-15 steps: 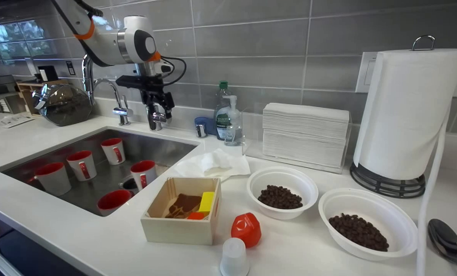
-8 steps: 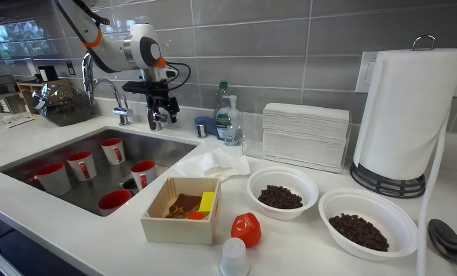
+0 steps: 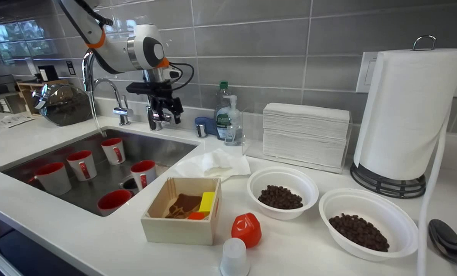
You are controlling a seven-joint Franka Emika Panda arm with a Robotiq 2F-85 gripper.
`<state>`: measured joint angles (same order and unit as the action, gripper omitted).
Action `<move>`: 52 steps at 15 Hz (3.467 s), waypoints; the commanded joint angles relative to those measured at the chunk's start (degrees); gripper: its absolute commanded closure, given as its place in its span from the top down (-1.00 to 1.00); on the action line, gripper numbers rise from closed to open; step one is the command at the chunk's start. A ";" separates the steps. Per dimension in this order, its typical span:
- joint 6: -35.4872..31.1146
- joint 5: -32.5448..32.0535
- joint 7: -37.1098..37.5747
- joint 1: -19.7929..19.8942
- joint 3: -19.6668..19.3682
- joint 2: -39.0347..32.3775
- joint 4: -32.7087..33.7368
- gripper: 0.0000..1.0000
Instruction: Open and close the tap
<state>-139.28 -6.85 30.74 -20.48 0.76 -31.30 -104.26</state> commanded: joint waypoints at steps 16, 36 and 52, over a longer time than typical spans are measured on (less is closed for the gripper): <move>3.51 0.89 0.40 1.95 -1.57 3.96 -0.99 1.00; 3.86 -0.07 1.03 3.09 -1.92 1.84 -0.10 1.00; 3.04 0.33 -0.08 1.81 -0.41 0.95 0.24 1.00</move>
<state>-136.00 -6.42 31.09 -18.59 -0.08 -30.01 -104.79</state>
